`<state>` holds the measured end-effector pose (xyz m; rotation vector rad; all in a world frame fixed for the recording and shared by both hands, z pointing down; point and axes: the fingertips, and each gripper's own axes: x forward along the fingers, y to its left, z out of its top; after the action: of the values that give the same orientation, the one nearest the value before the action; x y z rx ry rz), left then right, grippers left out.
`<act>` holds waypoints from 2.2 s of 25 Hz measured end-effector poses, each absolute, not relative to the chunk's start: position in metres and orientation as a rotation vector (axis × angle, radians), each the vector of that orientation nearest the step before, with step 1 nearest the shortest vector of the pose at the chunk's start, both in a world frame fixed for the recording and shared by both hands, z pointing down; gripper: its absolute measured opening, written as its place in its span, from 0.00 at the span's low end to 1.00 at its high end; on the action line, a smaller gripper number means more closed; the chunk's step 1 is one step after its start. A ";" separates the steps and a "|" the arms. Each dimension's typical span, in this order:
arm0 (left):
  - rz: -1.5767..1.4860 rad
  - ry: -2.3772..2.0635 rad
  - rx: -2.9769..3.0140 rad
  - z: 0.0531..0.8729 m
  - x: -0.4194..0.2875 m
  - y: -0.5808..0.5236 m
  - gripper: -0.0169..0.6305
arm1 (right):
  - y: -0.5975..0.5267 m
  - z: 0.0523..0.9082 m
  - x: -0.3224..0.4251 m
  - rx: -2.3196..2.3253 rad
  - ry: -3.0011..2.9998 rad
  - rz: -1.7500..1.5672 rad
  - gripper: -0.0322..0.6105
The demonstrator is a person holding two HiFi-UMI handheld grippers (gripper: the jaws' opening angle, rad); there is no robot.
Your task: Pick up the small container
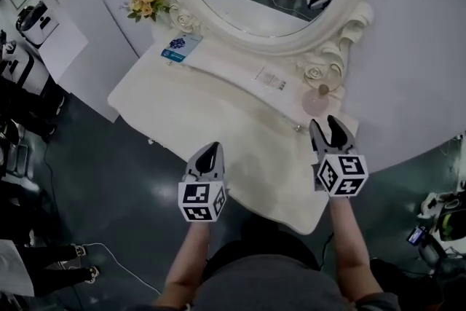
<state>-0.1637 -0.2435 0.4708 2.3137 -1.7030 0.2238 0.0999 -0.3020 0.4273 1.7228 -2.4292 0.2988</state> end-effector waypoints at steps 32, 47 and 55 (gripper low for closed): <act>0.291 -1.579 2.353 0.487 -0.105 -0.334 0.04 | -0.407 0.443 0.108 1.674 -2.389 0.292 0.37; 0.300 -1.581 2.338 0.488 -0.106 -0.330 0.04 | -0.407 0.440 0.111 1.677 -2.390 0.211 0.28; 0.298 -1.616 2.327 0.485 -0.114 -0.323 0.04 | -0.396 0.439 0.102 1.669 -2.413 0.170 0.27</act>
<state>-0.1139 -0.3233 0.4846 2.3266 -1.6156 0.2979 0.1023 -0.3962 0.4391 1.6689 -2.4131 0.1703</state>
